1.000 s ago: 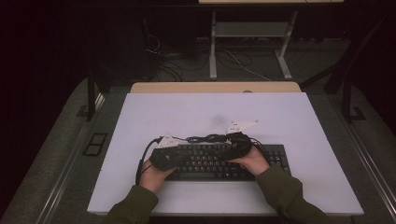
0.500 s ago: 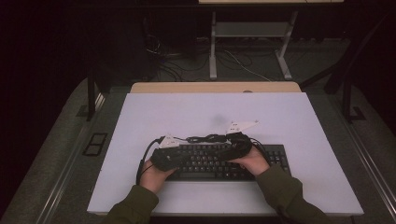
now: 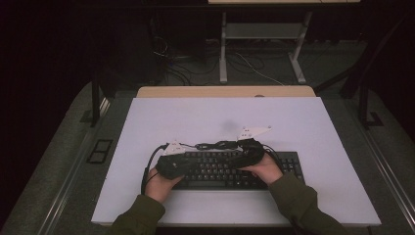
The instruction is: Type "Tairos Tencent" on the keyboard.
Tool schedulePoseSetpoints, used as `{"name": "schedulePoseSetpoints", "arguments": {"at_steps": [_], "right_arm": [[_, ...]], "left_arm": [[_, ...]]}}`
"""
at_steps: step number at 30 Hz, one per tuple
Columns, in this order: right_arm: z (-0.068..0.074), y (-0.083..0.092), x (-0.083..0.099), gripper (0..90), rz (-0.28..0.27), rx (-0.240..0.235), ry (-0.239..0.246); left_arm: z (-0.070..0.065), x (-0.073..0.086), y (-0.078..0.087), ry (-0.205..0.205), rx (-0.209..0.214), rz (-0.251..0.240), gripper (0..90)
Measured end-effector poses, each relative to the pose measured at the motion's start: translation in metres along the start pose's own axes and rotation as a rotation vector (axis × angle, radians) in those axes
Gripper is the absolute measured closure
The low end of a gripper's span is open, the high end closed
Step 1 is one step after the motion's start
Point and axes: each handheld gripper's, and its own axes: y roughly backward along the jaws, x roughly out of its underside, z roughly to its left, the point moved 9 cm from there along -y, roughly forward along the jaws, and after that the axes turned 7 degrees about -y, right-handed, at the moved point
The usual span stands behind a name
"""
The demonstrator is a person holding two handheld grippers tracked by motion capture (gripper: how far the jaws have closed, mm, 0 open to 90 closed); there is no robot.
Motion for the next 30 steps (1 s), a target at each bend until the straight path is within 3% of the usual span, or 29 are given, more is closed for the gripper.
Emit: {"name": "schedulePoseSetpoints", "arguments": {"at_steps": [7, 20, 30], "right_arm": [[0.002, 0.003, -0.002, 26.8, -0.006, -0.01, -0.002], [0.001, 0.007, 0.001, 32.0, 0.001, -0.012, -0.006], [0.002, 0.009, 0.005, 54.1, 0.024, -0.018, 0.007]], "left_arm": [[0.001, -0.002, 0.009, 0.004, 0.001, -0.037, 79.7], [-0.001, 0.0, 0.018, -0.022, 0.004, -0.068, 54.6], [0.001, 0.004, 0.024, -0.014, 0.0, -0.082, 37.8]]}}
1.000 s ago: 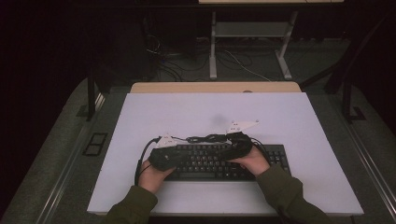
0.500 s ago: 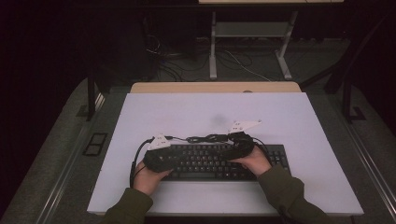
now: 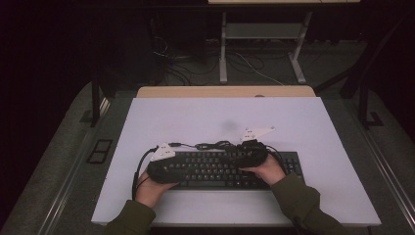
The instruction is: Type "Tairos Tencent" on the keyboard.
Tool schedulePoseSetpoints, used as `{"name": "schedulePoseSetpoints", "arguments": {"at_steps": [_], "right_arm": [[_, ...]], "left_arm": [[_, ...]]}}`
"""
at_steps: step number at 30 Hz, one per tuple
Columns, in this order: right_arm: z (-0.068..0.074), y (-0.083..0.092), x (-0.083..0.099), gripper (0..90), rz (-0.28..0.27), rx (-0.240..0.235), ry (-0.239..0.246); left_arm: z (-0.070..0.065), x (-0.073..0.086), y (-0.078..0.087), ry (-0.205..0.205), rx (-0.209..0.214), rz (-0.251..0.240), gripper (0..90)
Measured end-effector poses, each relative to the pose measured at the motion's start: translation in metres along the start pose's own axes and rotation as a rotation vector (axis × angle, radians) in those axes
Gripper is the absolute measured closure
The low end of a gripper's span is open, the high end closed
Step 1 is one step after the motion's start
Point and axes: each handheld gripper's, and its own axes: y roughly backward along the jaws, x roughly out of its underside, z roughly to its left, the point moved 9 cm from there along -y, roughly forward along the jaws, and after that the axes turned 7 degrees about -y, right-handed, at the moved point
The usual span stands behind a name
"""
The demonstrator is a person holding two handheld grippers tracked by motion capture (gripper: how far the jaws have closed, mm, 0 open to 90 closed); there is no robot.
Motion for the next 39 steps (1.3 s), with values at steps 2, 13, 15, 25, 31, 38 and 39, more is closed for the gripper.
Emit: {"name": "schedulePoseSetpoints", "arguments": {"at_steps": [2, 13, 15, 25, 31, 38, 39], "right_arm": [[0.0, 0.0, 0.001, 60.7, 0.01, -0.001, -0.004], [0.0, 0.003, 0.008, 89.1, 0.075, -0.008, 0.014], [0.0, 0.003, 0.01, 89.2, 0.097, -0.011, 0.024], [0.0, -0.001, 0.018, 89.3, 0.147, -0.013, 0.039], [-0.001, -0.005, 0.023, 89.3, 0.171, -0.003, 0.045], [-0.001, -0.008, 0.026, 89.3, 0.185, 0.006, 0.054], [-0.001, -0.009, 0.026, 89.3, 0.185, 0.007, 0.053]], "left_arm": [[0.001, 0.001, 0.0, 0.001, -0.002, 0.001, 35.1], [0.004, -0.001, 0.005, 0.005, -0.02, -0.023, 28.1], [0.005, 0.0, 0.005, 0.004, -0.02, -0.024, 26.8], [0.007, 0.001, 0.006, 0.006, -0.025, -0.031, 22.7], [0.006, 0.0, 0.006, -0.002, -0.025, -0.032, 22.3], [0.005, -0.001, 0.006, -0.006, -0.025, -0.036, 22.0], [0.005, -0.001, 0.006, -0.004, -0.026, -0.037, 22.0]]}}
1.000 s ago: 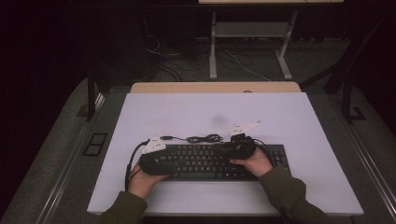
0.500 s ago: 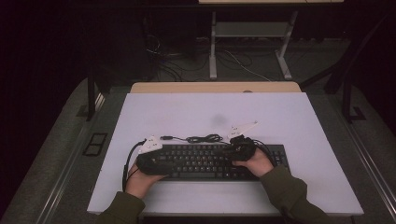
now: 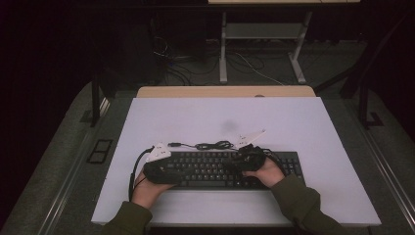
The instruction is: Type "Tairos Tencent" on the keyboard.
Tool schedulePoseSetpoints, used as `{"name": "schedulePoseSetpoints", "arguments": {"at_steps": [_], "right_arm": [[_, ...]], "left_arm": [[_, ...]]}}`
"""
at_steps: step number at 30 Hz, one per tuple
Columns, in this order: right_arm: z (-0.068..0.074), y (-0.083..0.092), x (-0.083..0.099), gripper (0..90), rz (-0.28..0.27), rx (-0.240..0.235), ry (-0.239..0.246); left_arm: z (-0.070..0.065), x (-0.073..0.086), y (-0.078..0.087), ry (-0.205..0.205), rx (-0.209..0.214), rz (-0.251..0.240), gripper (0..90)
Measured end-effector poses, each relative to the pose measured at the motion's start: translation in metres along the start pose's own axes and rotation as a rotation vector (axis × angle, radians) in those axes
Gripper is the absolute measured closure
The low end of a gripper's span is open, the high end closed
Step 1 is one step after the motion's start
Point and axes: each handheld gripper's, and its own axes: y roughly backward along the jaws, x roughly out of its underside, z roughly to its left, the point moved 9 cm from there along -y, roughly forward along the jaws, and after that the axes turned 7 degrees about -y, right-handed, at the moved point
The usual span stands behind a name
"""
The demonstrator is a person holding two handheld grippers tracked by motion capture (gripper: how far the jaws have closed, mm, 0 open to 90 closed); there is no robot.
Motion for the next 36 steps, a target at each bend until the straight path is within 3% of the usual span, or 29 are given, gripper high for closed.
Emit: {"name": "schedulePoseSetpoints", "arguments": {"at_steps": [29, 36], "right_arm": [[-0.0035, 0.002, -0.0018, 89.0, -0.021, -0.001, -0.018], [-0.0056, 0.0059, -0.0054, 73.2, -0.053, -0.007, -0.041]], "left_arm": [[0.0029, 0.0001, 0.0028, -0.003, -0.006, -0.003, 22.0], [0.0055, 0.0003, 0.0056, -0.001, -0.013, -0.005, 23.0]]}}
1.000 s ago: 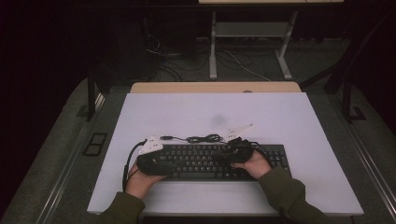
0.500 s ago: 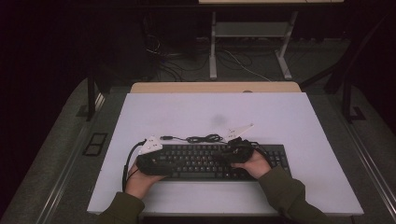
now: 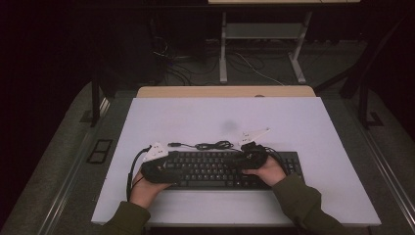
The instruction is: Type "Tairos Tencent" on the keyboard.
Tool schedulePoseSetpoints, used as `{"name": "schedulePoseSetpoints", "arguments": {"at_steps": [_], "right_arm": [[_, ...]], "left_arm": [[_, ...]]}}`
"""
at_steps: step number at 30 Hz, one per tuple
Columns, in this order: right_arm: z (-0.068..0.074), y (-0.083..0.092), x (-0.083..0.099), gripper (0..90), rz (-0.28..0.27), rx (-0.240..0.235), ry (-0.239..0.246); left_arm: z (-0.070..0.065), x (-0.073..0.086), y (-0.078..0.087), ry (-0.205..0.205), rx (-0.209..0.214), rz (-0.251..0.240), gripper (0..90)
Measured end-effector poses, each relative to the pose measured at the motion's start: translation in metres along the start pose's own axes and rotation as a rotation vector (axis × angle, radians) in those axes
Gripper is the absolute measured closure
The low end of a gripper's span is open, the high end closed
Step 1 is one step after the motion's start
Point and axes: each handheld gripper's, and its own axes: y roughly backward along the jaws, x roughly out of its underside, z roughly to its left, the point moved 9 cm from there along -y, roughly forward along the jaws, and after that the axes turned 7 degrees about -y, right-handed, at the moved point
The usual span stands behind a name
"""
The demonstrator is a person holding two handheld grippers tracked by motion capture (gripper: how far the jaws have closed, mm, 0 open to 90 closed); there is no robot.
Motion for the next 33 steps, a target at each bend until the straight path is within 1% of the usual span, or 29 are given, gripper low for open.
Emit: {"name": "schedulePoseSetpoints", "arguments": {"at_steps": [4, 9, 12, 15, 18, 23, 25, 27, 31, 33], "right_arm": [[-0.002, 0.002, -0.003, 61.2, -0.026, -0.006, -0.015], [-0.003, 0.004, -0.006, 46.3, -0.056, -0.011, -0.024], [-0.004, 0.004, -0.006, 39.2, -0.072, -0.009, -0.024], [-0.007, 0.005, -0.008, 34.2, -0.087, 0.003, -0.036], [-0.009, 0.005, -0.009, 30.7, -0.1, 0.017, -0.044], [-0.013, 0.006, -0.009, 28.8, -0.112, 0.032, -0.048], [-0.014, 0.007, -0.009, 28.3, -0.113, 0.034, -0.052], [-0.014, 0.007, -0.009, 28.1, -0.115, 0.037, -0.054], [-0.014, 0.008, -0.01, 28.1, -0.117, 0.036, -0.058], [-0.014, 0.008, -0.01, 28.1, -0.118, 0.036, -0.057]], "left_arm": [[0.001, 0.001, 0.001, 0.001, 0.003, 0.001, 24.6], [0.001, 0.001, 0.004, 0.002, 0.013, 0.002, 29.5], [0.001, 0.002, 0.005, 0.002, 0.02, 0.006, 33.9], [0.001, 0.003, 0.007, -0.011, 0.022, 0.012, 42.0], [0.0, 0.004, 0.007, -0.015, 0.024, 0.02, 50.6], [-0.002, 0.007, 0.006, -0.026, 0.046, 0.039, 63.9], [-0.003, 0.008, 0.006, -0.021, 0.058, 0.043, 69.7], [-0.004, 0.008, 0.005, -0.015, 0.065, 0.051, 74.0], [-0.006, 0.011, 0.004, -0.016, 0.078, 0.077, 82.7], [-0.006, 0.012, 0.003, -0.009, 0.08, 0.087, 85.4]]}}
